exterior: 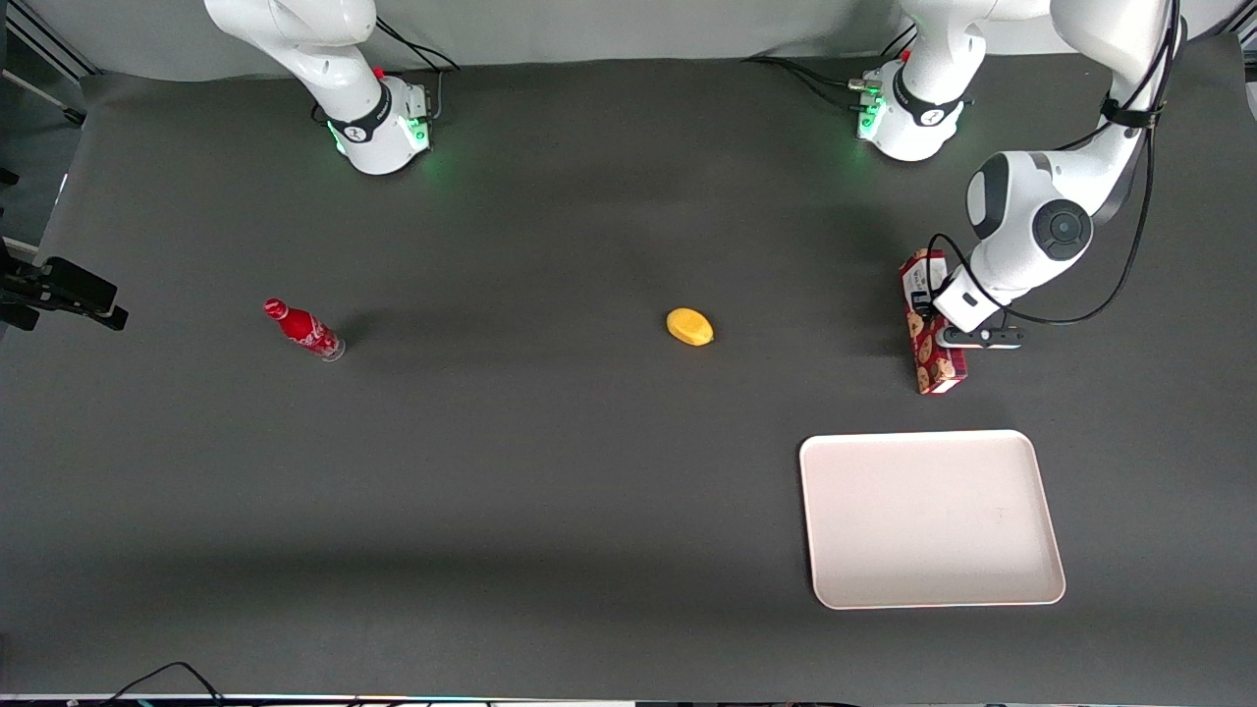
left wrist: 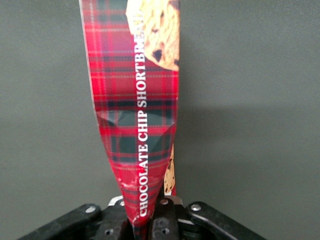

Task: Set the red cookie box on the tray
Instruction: 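Lower the open left gripper around the cookie box and close it, then lift the cookie box with the left gripper and carry it toward the tray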

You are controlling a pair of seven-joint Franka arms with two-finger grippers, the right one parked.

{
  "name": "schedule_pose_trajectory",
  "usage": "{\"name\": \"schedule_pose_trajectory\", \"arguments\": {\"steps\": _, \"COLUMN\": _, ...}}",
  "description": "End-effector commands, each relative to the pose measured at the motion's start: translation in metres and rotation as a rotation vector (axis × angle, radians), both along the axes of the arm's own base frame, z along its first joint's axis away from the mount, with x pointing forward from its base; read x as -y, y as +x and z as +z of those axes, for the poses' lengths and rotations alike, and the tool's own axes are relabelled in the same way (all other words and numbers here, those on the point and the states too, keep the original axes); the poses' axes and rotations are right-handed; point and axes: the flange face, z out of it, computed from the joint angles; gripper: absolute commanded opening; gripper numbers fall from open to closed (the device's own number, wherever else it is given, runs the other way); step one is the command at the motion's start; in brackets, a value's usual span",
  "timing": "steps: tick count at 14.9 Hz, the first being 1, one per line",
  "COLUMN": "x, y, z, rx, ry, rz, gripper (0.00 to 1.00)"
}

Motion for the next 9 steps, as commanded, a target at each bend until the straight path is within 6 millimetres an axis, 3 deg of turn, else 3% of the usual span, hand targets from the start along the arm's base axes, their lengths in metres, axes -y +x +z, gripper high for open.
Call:
{"name": "schedule_pose_trajectory", "arguments": {"steps": 1, "x": 0.003, "y": 0.005, "z": 0.020, "rx": -0.012, "ry": -0.011, "rz": 0.019, "gripper": 0.00}}
{"name": "schedule_pose_trajectory", "arguments": {"steps": 4, "x": 0.005, "y": 0.025, "z": 0.056, "rx": -0.028, "ry": -0.019, "rz": 0.005, "gripper": 0.00}}
{"name": "schedule_pose_trajectory", "arguments": {"steps": 9, "x": 0.011, "y": 0.080, "z": 0.143, "rx": -0.070, "ry": -0.034, "rz": -0.014, "gripper": 0.00}}
